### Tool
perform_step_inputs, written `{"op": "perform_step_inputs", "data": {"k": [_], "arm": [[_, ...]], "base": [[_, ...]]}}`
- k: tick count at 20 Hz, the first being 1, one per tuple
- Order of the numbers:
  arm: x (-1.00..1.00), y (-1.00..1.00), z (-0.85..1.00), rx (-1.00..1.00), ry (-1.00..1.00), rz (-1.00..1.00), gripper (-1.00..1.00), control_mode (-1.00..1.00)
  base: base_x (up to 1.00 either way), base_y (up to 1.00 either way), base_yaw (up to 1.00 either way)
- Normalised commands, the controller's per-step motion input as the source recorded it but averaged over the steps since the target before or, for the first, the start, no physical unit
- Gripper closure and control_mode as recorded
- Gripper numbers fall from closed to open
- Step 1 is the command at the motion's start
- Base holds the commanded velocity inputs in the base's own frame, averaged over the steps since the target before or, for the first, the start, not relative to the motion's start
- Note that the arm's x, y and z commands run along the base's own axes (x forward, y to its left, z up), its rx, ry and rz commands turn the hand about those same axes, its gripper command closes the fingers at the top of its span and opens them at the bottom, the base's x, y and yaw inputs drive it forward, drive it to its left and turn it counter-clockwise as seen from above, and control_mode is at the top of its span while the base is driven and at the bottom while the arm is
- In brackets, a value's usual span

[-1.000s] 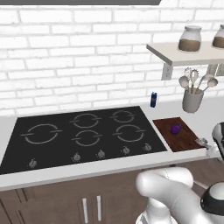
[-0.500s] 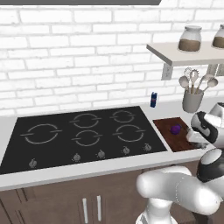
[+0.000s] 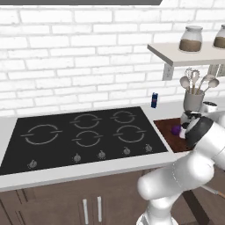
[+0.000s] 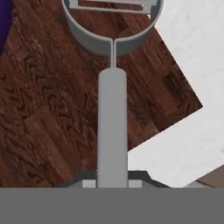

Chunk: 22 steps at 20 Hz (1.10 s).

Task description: Place the appropriate cutting tool for cutting the eggplant skin on the cutting board.

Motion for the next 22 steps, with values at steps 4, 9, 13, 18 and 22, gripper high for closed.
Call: {"op": "perform_step_inputs", "data": {"k": [4, 9, 13, 18, 22], "arm": [[0.33, 0.00, -0.31, 0.00, 0.08, -0.32, 1.00, -1.00], [0.28, -0.07, -0.08, 0.00, 0.04, -0.22, 1.00, -1.00], [0.14, -0.04, -0.09, 0.00, 0.02, -0.15, 1.00, -1.00], [0.02, 0.00, -0.21, 0.00, 0.03, -0.13, -1.00, -1.00], [0.13, 0.00, -0.09, 0.00, 0.01, -0.07, -1.00, -1.00]], "base": [[0.00, 0.00, 0.00], [0.00, 0.00, 0.00], [0.00, 0.00, 0.00], [0.00, 0.00, 0.00], [0.00, 0.00, 0.00]]}}
